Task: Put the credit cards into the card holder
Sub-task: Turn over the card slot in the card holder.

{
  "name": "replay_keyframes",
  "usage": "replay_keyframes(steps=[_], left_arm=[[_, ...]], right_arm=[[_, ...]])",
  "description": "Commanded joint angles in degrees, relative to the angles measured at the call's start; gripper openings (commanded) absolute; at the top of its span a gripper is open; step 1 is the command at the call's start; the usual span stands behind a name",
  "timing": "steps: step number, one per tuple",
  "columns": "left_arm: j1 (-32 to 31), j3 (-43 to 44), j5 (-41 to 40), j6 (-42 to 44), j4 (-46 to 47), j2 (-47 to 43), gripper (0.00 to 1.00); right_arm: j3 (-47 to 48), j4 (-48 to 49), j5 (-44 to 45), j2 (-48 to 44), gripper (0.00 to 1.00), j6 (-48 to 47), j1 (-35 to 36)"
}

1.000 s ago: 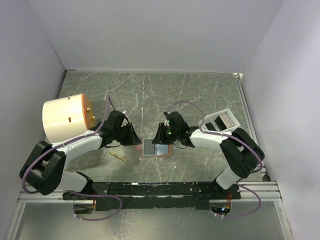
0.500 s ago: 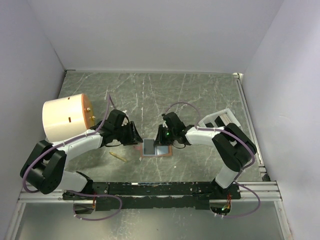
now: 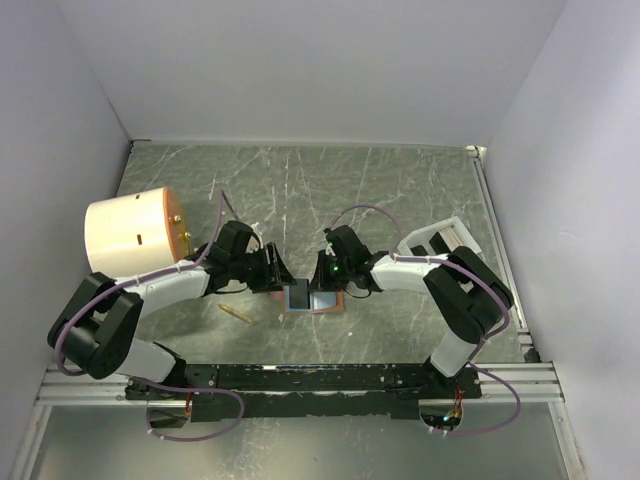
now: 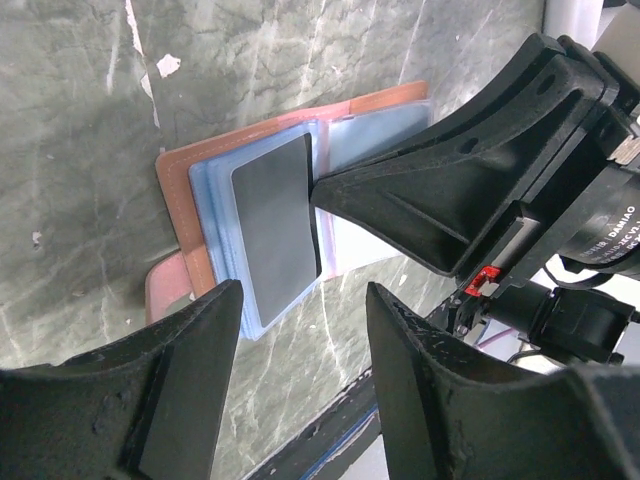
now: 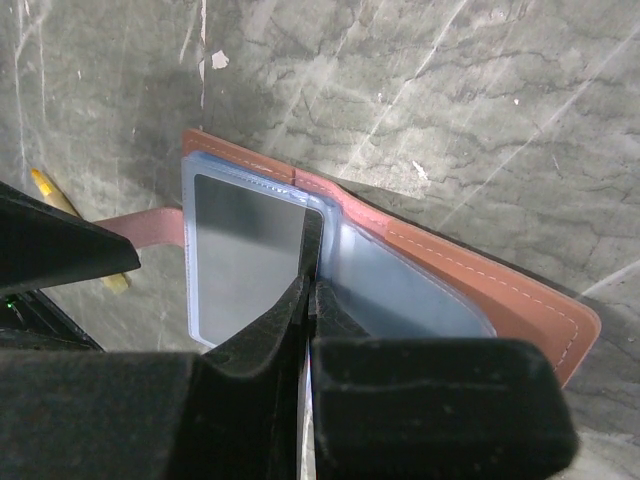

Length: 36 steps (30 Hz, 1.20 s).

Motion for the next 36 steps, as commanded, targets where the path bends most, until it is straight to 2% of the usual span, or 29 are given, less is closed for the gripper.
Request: replay_keyframes(steps=[1,9,17,25,36], left_arm=[[0.3,-0.5,2.1,-0.8,3.8,1.2,0.64],[0.3,-0.8,2.0,-1.1,6.4,3.8,0.64],[0.3,0.4,0.4,0.0,4.8,5.7,0.63],[0.3,0.2,1.8,-0.7,6.6,6.8,0.63],[0.3,-0.2,3.7,-1.6,8.7,6.7,0.61]], right_arm=[[-2.1,-3.4,4.1,1.4,0.02,-2.1,0.3],[-2.8,-2.4,4.0,1.9,0.01,-2.1,0.2],[-3.1,-1.5,2.7,2.5,0.00,-1.9,0.3],[-2.3,0.6,-0.6,-0.6,0.03,-0.1,0.3],[-2.7,2.4,-1.5,2.2,0.00,0.9,0.3]])
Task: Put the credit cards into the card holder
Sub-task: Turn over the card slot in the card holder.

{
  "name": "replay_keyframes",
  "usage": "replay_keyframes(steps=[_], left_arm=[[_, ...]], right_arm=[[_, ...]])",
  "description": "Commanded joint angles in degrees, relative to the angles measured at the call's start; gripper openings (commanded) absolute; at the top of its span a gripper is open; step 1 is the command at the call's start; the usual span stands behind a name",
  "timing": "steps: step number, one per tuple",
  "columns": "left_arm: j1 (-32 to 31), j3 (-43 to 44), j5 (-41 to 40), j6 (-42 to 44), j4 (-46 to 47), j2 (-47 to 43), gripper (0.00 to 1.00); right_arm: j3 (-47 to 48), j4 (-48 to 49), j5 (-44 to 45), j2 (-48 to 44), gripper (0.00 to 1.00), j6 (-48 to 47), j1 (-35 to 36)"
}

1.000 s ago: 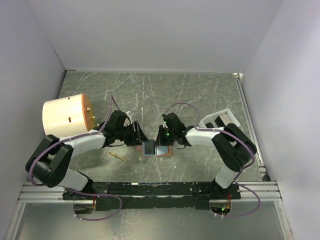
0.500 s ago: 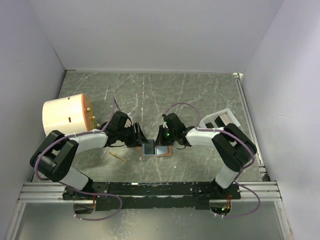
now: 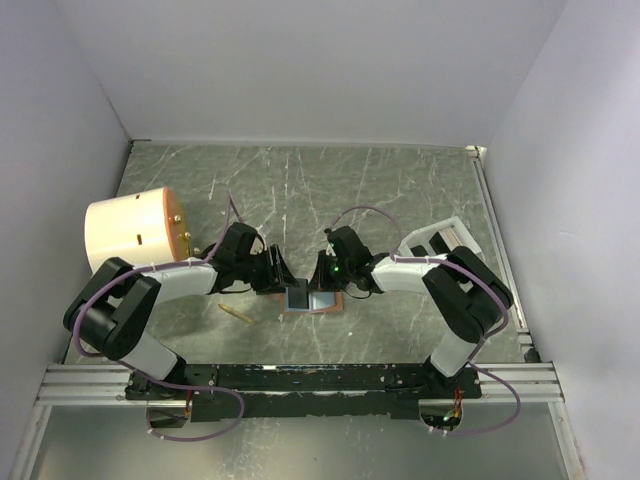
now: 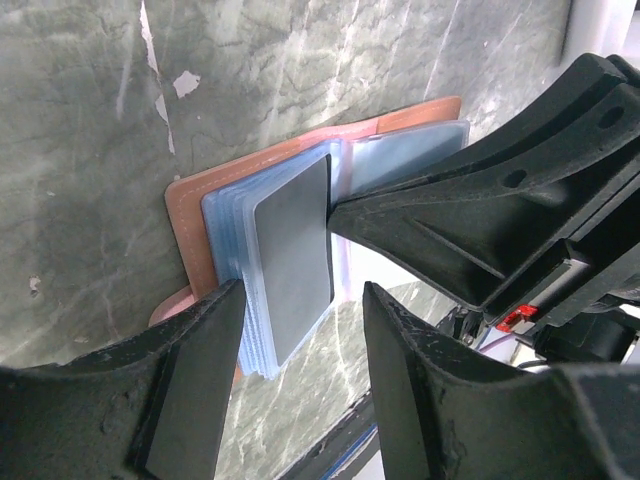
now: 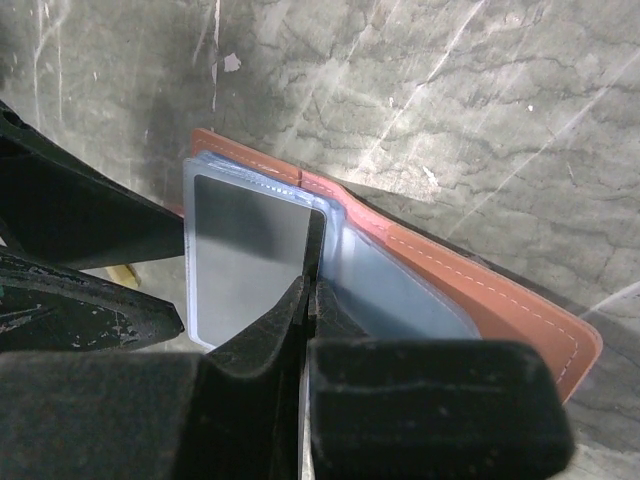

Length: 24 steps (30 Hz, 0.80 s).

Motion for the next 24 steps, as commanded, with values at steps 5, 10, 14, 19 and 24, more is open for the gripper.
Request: replay_keyframes(steps=[5,10,14,19,24], left_arm=[[0.3,0.4,2.3,-0.2,2.7,-0.2,0.61],[0.2,0.4,3.4,-1.2,3.5,-0.8,0.61],[0.2,0.5,3.7,-1.6,3.2,-2.4,0.61],[0.2,0.9,3.6,-1.4,2.5,-2.8,0.61],[0.2,1.0,3.7,-1.3,2.4,-2.7,0.61]], right_arm=[[-1.7,-0.7,0.4,2.1,0.00,0.2,0.3],[-2.0,-0.1,-0.2,2.2,0.00,0.7,0.3],[-2.0,0.5,-0.5,1.3,0.01,0.4,0.3],[-1.6,0.2,0.1,1.0,0.02,0.2,0.3],[-1.7,0.3,0.0,1.3,0.02,0.2,0.3]])
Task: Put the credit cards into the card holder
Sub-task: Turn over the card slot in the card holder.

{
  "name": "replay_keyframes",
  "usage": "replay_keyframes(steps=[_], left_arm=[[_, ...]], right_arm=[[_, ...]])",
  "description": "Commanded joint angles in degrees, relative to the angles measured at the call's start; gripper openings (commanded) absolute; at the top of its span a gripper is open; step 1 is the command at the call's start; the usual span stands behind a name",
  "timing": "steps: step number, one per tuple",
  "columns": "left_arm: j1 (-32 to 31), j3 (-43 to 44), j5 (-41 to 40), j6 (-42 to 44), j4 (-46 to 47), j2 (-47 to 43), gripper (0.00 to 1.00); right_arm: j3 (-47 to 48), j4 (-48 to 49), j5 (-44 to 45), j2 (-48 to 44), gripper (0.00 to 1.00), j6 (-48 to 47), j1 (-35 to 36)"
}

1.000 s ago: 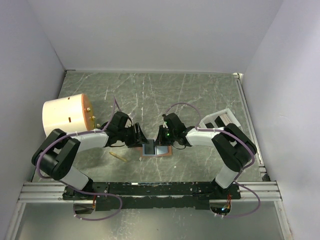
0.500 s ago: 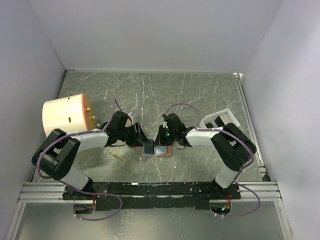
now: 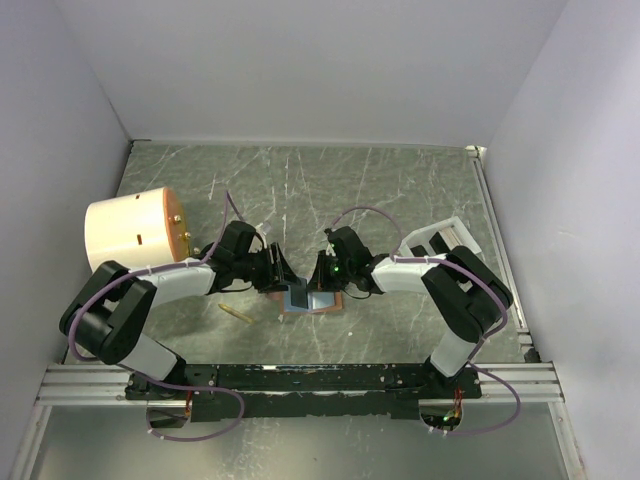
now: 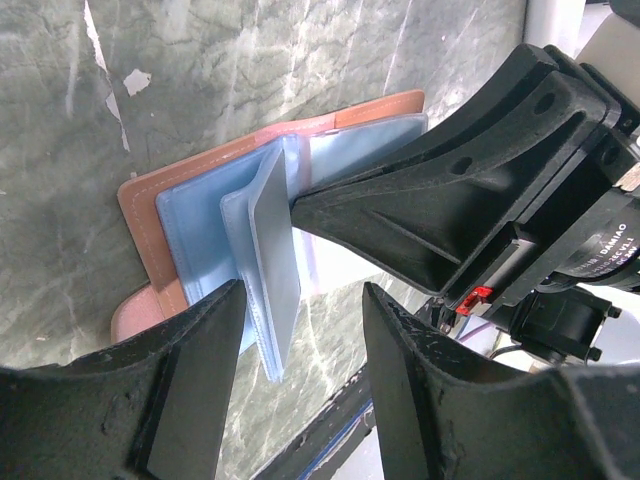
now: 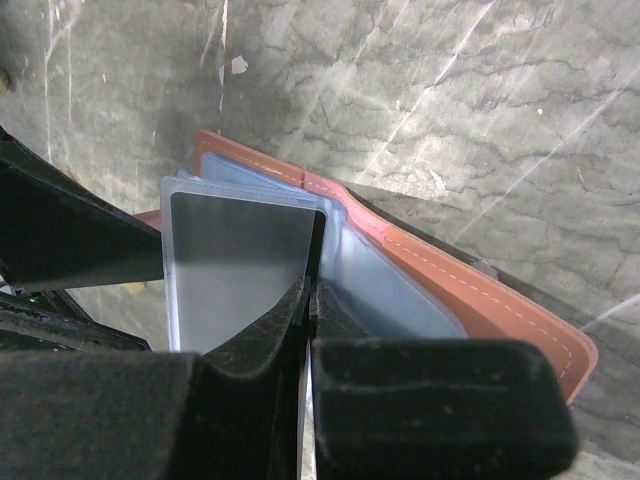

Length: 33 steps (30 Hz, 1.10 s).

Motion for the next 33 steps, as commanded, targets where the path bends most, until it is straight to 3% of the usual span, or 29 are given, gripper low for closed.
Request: replay_keyframes(steps=[1,10,28,33], left_arm=[[0.2,1.0,1.3,0.1,1.3,-1.1,0.61],[0.2,1.4,1.6,0.2,2.2,0.1,0.61],[-0.7,3.3,2.4,0.4,1.9,0.5,0.61],[-1.0,3.9,2.5,0.3,1.9,0.6,0.61]], right_arm=[[-1.2,-1.6,0.9,0.9,0.02,-0.6,0.4],[-0.8,-2.4,1.3,0.3,0.03,-0.8,0.4],[0.1,-5.2,4.4,-3.5,0.14,-2.7,0.5],[-0.1,-5.7,5.5,-4.7,0.10,-3.2,0.5]])
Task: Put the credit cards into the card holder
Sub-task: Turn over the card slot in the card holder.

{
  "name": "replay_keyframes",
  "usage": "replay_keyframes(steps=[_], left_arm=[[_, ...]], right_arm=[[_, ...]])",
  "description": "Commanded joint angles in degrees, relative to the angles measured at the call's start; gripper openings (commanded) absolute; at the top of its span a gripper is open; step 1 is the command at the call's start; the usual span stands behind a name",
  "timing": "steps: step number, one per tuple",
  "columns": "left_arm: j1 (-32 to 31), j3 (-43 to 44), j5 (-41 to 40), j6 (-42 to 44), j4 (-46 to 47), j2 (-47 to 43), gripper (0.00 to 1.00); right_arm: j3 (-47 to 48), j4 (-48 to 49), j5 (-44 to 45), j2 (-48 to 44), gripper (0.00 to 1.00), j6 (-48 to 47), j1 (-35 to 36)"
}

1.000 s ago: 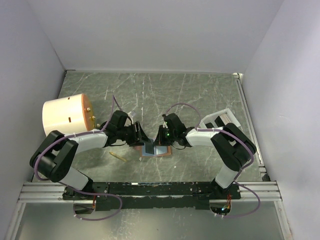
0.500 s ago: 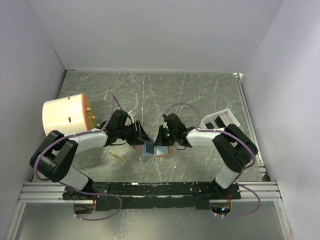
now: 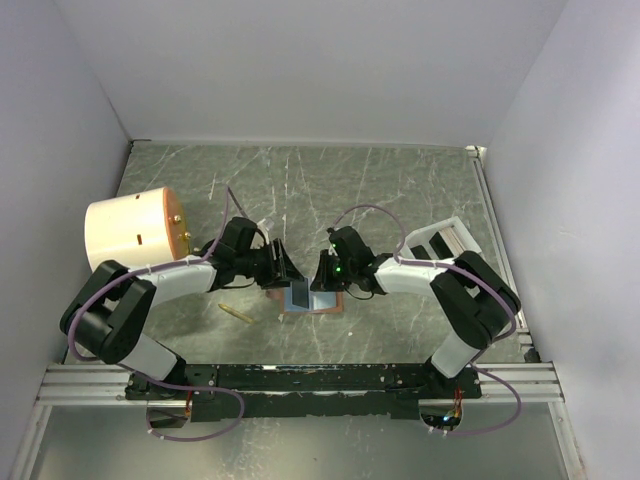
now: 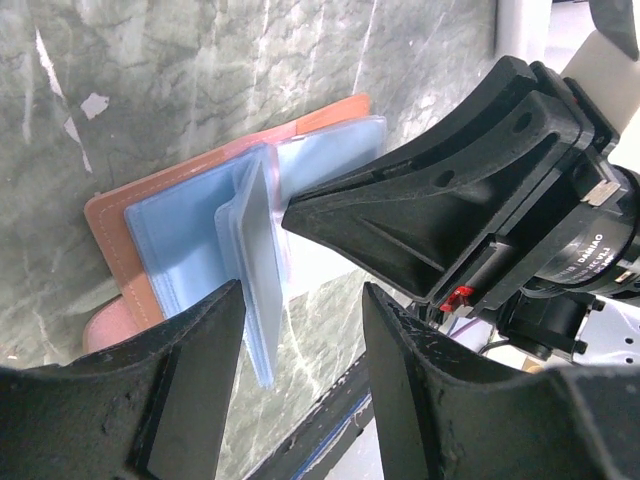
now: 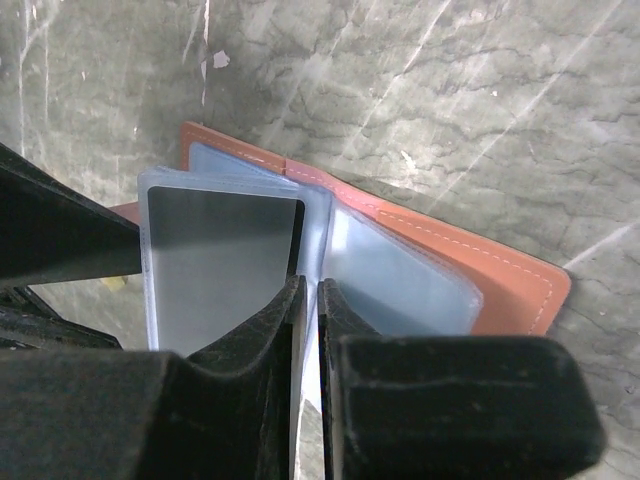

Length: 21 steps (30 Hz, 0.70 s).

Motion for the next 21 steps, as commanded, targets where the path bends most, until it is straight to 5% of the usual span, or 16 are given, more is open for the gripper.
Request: replay_keyframes(steps=[1,21], left_arm=[[-0.6,2.7,1.3,0.1,1.7,0.7,0.61],[-2.3,5.2,1.0,-0.1,0.7,1.3,0.61]], right_arm=[[-0.3,-1.8,2.5,-1.9,0.09,-1.5,0.2],[0.3,-3.5,4.1,-3.9,0.13,-2.8,0.2]])
